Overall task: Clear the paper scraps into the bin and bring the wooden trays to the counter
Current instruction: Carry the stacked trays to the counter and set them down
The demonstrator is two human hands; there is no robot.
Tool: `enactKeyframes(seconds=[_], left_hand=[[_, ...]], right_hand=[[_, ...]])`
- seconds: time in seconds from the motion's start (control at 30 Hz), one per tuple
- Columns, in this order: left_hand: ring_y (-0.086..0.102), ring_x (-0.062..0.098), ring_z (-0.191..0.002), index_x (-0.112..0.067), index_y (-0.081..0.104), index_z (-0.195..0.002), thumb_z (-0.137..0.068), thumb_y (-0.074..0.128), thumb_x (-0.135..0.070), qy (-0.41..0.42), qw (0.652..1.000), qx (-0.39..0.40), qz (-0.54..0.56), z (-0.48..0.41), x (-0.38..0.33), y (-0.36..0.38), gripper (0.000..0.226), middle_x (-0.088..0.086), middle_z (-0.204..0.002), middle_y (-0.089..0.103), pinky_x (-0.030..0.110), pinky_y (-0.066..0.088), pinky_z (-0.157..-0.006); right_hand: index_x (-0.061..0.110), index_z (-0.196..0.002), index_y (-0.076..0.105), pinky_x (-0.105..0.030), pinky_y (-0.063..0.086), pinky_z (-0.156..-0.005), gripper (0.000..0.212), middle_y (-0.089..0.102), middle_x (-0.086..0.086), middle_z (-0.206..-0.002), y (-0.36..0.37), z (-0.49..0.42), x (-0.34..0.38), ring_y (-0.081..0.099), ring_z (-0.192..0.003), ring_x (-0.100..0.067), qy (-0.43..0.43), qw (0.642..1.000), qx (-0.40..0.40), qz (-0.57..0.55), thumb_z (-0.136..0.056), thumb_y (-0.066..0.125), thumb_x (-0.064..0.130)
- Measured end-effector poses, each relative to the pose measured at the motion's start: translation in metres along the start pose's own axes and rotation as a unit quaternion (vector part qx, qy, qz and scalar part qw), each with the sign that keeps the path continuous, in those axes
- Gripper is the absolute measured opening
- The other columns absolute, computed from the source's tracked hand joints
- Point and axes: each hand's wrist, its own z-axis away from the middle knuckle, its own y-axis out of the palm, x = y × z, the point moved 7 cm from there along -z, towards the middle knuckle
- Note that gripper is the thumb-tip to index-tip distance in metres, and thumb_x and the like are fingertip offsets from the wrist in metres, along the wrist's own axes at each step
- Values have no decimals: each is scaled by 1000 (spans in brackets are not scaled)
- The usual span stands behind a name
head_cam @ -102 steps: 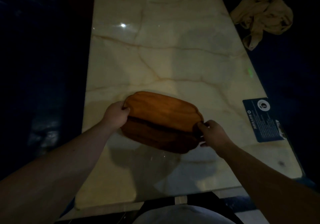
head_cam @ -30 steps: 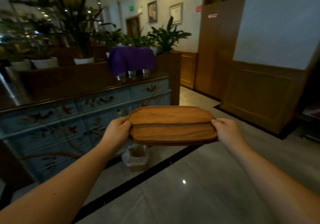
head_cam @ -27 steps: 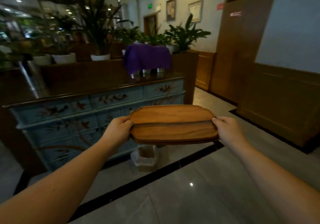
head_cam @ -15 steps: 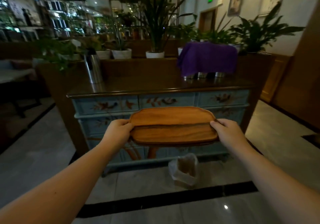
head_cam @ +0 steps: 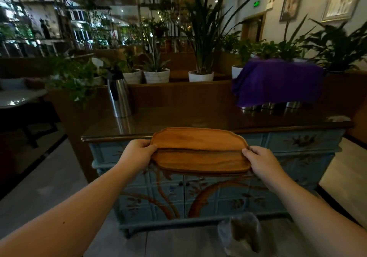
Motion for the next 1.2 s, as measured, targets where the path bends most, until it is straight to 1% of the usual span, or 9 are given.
enactKeyframes(seconds=[0.17, 0.37, 0.47, 0.6, 0.7, 0.77, 0.87, 1.0, 1.2], left_hand=[[71, 28, -85, -24, 68, -87, -94, 55, -25, -5, 1000, -14, -14, -77, -2, 12, 14, 11, -90, 75, 44, 57, -85], [71, 21, -78, -18, 70, -89, -92, 59, -21, -9, 999, -37, -25, -192, -3, 35, 12, 7, -84, 75, 41, 58, -80], [71, 22, -77, -15, 69, -89, -91, 60, -17, -27, 998, -54, -18, -250, -1, 47, 10, 9, -85, 74, 41, 59, -77], [72, 19, -73, -13, 72, -94, -89, 63, -17, -49, 997, -55, -34, -314, 12, 57, 11, 6, -80, 76, 39, 59, -75], [72, 21, -77, -17, 72, -89, -89, 63, -18, -71, 996, -43, -44, -353, 22, 65, 9, 6, -82, 76, 44, 57, -83], [71, 19, -77, -18, 72, -89, -89, 63, -18, -80, 994, -38, -57, -376, 27, 67, 9, 5, -82, 75, 43, 57, -84], [69, 16, -75, -16, 71, -93, -90, 62, -19, -87, 994, -40, -60, -408, 32, 66, 9, 5, -84, 73, 35, 56, -74], [65, 12, -70, -17, 67, -92, -91, 61, -21, -91, 991, -30, -93, -443, 36, 63, 8, 3, -82, 69, 24, 45, -56], [67, 10, -74, -19, 66, -90, -91, 60, -21, -95, 988, 3, -122, -488, 44, 52, 6, 2, -85, 69, 22, 47, -58]], right_hand=[[7, -84, 70, -38, 44, -60, 36, 61, -12, -69, 19, -76, 9, 63, -70, -35, -15, 1000, 9, 14, -98, 49, 34], [0, -89, 68, -36, 42, -59, 40, 59, -10, -68, 37, -201, 5, 60, -64, -29, -33, 998, 48, 23, -96, 52, 36], [4, -94, 69, -40, 48, -65, 37, 70, -21, -86, 49, -263, 8, 67, -81, -37, -41, 996, 76, 22, -95, 53, 37], [13, -91, 70, -49, 54, -76, 31, 72, -19, -94, 60, -325, 16, 68, -84, -32, -50, 992, 109, 48, -95, 53, 38], [14, -88, 69, -43, 49, -68, 29, 70, -20, -92, 71, -366, 15, 67, -82, -33, -39, 988, 129, 71, -95, 54, 38], [16, -90, 69, -42, 52, -72, 27, 70, -16, -89, 82, -389, 13, 67, -81, -28, -26, 987, 139, 77, -95, 53, 39], [20, -94, 65, -40, 53, -78, 22, 70, -8, -90, 100, -416, 12, 67, -84, -22, -13, 984, 156, 89, -96, 51, 36], [16, -99, 62, -32, 50, -65, 22, 66, -8, -91, 127, -446, 12, 65, -81, -21, 9, 981, 157, 114, -98, 49, 34], [17, -101, 60, -32, 50, -68, 19, 63, -8, -97, 161, -480, 13, 63, -83, -20, 64, 977, 150, 140, -98, 48, 32]])
